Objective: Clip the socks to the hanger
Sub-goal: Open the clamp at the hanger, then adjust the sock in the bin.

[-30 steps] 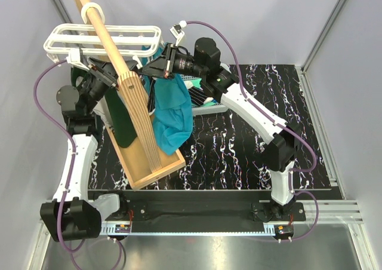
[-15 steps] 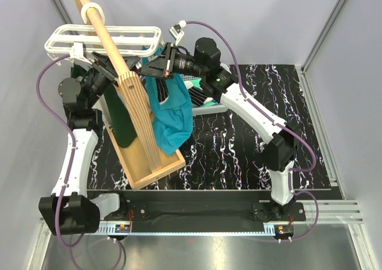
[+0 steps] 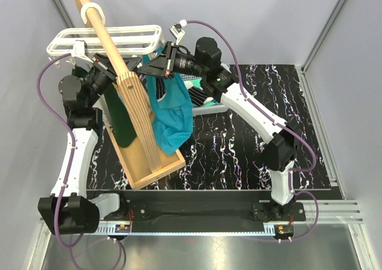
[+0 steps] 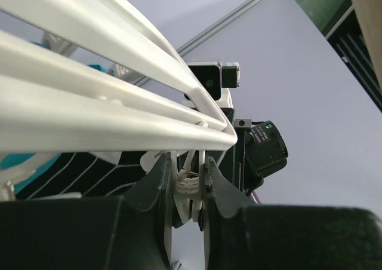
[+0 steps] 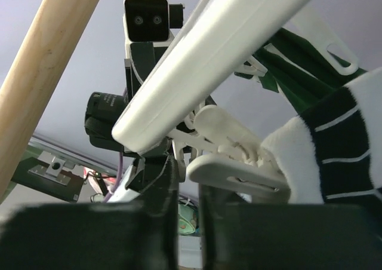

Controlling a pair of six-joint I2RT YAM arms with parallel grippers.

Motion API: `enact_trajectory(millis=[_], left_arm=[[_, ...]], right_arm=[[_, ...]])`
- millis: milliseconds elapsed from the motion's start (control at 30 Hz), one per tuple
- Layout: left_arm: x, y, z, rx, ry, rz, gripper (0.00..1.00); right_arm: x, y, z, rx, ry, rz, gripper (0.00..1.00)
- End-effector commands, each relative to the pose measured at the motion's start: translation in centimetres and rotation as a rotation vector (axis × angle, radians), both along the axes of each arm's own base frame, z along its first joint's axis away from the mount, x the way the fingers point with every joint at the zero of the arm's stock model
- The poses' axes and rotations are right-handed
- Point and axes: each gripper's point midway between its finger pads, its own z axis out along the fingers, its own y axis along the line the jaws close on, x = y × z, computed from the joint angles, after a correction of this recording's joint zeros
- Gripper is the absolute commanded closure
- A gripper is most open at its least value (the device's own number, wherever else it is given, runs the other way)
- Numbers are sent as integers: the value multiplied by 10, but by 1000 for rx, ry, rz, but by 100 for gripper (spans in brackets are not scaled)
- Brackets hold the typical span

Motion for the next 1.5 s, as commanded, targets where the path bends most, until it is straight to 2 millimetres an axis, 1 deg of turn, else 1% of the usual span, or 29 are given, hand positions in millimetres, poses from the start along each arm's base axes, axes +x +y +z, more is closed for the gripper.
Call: enact_trajectory(millis=[0,33,167,200,300,367,433,467,533,567,600,667,700,733,767,800,833,867,933,967,1000,1033,1067,1133,1167,1233,1267,1333,1467], left_arm=[[-7,3,23,59,-84,61,100],[-7,4,23,68,-81,71,100],[-2,10,14,134,-49,133,100],[-2,10,15,140,-46,141,100],[2,11,15,145,-33,147,100],[5,10,9,165,-11,146,100],[5,9,10,194,-9,147,100],[7,9,3,223,9,146,100],[6,9,3,251,-4,152,100],[5,9,-2,259,18,149,100],[4,8,-3,268,22,146,100],[-1,7,-4,297,22,157,100],[-3,7,-3,301,20,161,100],[-6,7,-2,302,13,166,100],[-6,8,-2,303,12,170,100],[-8,8,-2,304,11,169,100],[-8,8,-2,311,7,177,100],[-9,9,-3,317,16,179,100],[-11,11,-3,328,14,194,100],[-12,11,-4,330,19,193,100],[-13,11,-4,332,17,194,100],[-14,11,-5,334,19,190,100],[-14,11,-6,338,22,192,100],[-16,12,-7,352,16,202,100],[-16,13,-10,357,25,206,100],[-16,15,-15,369,32,213,100],[-15,15,-17,371,34,218,100],[-12,15,-24,368,50,213,100],[-12,13,-24,357,53,201,100]], right_arm=[[-1,-6,1,-29,-33,-4,79],[3,-10,-3,-55,-63,-27,53],[10,-33,-19,-188,-89,-123,33],[9,-43,-9,-196,-122,-170,30],[13,-72,-7,-292,-191,-271,25],[13,-92,-14,-376,-217,-305,24],[16,-113,-11,-436,-270,-377,24],[20,-125,-21,-490,-262,-413,24],[36,-158,-21,-575,-297,-581,25],[45,-170,-31,-620,-289,-635,27],[62,-192,-32,-656,-287,-741,30],[85,-210,-45,-729,-311,-827,35],[106,-221,-61,-801,-323,-884,38],[118,-226,-65,-815,-320,-917,41],[139,-223,-90,-856,-284,-919,44],[154,-232,-99,-865,-254,-945,46],[165,-231,-107,-873,-243,-952,48],[184,-226,-122,-886,-249,-965,49],[205,-221,-140,-924,-303,-968,49],[223,-218,-160,-955,-308,-980,49],[232,-218,-169,-972,-311,-987,48],[243,-220,-166,-975,-328,-1002,47],[254,-216,-198,-1017,-310,-968,46],[265,-210,-216,-1043,-335,-916,45],[269,-199,-234,-1044,-342,-849,46],[274,-190,-245,-1046,-375,-787,46],[275,-182,-266,-1049,-367,-741,46],[281,-175,-283,-1042,-365,-715,50],[281,-162,-311,-1025,-327,-654,55]])
